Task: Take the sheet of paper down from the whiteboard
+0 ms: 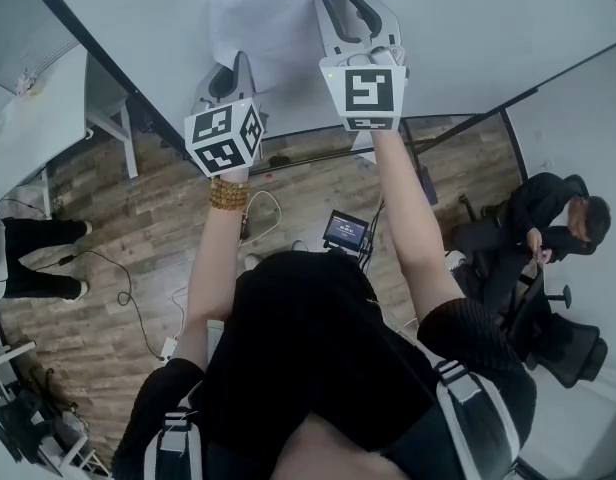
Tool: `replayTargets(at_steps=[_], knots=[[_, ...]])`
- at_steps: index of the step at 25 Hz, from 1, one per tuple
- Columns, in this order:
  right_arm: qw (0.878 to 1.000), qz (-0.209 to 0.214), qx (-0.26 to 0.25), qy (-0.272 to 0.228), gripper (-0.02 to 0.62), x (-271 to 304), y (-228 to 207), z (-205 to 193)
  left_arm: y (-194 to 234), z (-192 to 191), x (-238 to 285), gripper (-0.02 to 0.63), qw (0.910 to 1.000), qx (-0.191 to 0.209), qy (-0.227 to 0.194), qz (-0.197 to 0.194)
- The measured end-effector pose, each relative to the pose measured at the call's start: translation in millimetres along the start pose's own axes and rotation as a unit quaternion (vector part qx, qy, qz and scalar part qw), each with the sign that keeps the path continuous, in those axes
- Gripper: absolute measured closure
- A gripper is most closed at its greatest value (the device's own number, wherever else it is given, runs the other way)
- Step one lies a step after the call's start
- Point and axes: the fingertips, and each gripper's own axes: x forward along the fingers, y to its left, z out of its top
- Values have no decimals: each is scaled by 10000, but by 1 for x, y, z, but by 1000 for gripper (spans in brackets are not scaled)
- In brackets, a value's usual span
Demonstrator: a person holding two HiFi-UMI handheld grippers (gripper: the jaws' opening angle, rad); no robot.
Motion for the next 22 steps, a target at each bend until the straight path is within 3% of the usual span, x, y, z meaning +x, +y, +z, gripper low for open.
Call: replayTargets(at_steps=[22], knots=[[10000,18,-11,85,477,-2,2,-1,0,0,0,598,9998,-219,25,-11]])
